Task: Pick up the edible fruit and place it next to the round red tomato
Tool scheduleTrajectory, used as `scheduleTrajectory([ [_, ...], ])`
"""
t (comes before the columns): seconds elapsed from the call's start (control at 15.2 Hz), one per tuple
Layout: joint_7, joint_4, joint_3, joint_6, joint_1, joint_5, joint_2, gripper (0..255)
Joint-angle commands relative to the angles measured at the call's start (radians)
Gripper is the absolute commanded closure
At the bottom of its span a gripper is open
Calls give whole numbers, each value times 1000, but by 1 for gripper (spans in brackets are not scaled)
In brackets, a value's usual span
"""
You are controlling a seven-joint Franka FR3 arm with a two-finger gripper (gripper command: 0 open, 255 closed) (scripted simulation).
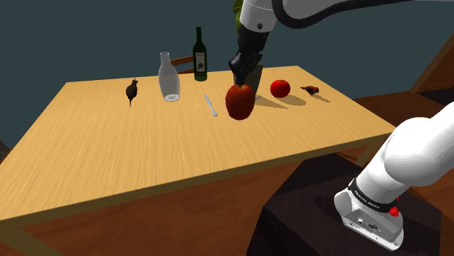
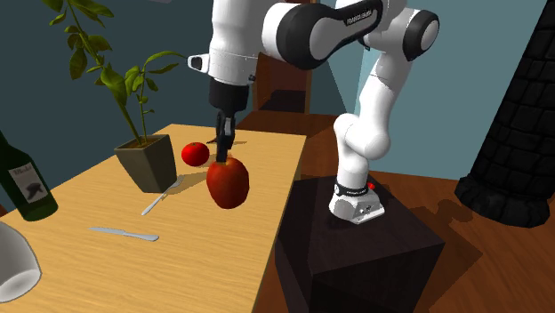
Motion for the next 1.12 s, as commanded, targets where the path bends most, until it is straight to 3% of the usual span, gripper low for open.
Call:
scheduleTrajectory([
  [0.0,-2,28,-2,-27,-1,0,0,255],
  [0.46,-6,118,-6,-111,-4,-3,7,255],
  [1.06,-225,115,-157,-88,-76,-10,25,255],
])
